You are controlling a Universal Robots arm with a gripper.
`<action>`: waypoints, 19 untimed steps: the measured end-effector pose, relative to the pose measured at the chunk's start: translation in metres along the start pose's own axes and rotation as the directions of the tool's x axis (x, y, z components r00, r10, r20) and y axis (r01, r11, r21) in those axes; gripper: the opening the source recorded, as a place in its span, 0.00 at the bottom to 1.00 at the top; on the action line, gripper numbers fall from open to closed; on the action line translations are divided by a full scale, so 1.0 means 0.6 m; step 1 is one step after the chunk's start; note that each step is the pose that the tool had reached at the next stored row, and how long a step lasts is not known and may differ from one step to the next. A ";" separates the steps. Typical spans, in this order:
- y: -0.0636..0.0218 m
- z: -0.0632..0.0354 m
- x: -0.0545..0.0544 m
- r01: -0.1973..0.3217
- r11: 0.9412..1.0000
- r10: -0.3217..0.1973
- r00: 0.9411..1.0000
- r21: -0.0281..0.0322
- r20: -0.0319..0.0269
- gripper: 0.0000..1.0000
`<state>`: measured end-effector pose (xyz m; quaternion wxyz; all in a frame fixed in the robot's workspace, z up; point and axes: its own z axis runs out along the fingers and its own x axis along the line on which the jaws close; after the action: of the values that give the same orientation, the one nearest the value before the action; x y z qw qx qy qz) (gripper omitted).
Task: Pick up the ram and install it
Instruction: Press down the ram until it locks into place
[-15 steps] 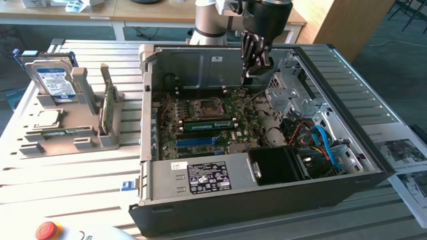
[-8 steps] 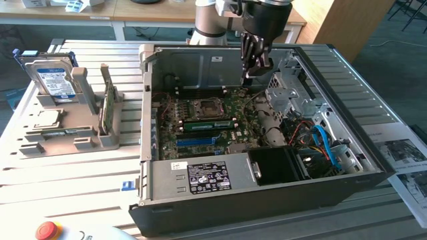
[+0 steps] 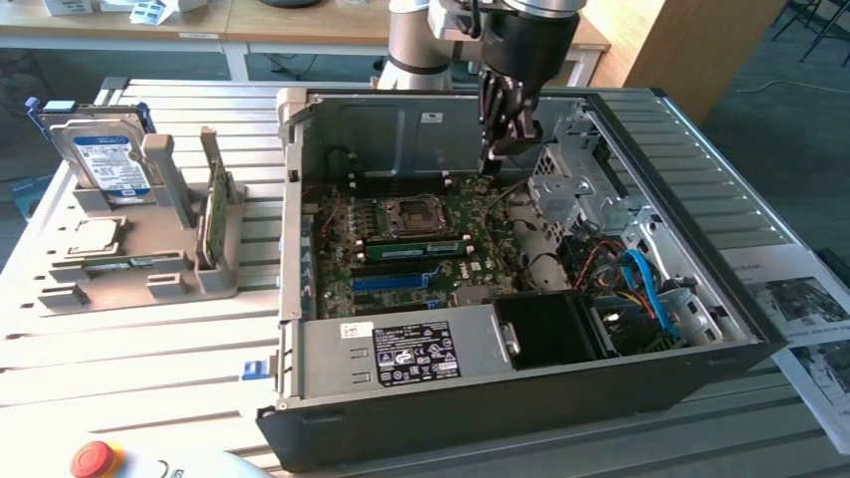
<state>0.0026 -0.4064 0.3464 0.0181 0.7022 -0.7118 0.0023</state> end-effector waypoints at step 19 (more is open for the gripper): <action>-0.001 0.035 -0.001 0.000 1.000 0.000 1.000 0.000 0.000 0.10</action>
<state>0.0026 -0.4064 0.3256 0.0181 0.7022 -0.7118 0.0024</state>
